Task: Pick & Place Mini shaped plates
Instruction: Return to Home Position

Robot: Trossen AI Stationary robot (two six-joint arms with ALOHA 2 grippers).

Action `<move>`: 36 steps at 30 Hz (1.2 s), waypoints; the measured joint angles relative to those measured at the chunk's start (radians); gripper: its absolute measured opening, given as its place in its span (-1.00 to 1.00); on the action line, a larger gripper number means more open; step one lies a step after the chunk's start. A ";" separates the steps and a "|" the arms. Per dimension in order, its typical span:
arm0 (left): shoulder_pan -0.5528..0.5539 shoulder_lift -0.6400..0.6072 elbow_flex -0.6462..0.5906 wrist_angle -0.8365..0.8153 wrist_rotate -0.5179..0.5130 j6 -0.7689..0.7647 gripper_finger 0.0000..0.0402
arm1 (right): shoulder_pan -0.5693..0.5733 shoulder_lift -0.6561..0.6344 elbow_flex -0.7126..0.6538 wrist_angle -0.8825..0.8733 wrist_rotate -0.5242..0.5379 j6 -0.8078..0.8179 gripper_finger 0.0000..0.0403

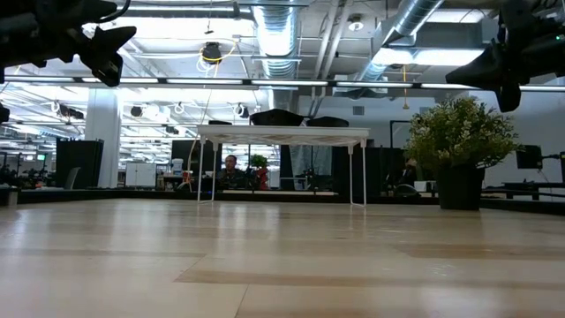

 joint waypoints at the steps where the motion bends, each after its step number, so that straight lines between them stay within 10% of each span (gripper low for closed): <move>1: 0.000 0.000 0.000 0.000 0.000 0.000 -0.14 | 0.000 0.000 0.000 0.000 0.000 0.000 -0.99; 36: 0.000 0.006 -0.085 0.006 0.000 0.000 -0.14 | 0.000 0.000 0.000 0.000 0.000 0.000 -0.99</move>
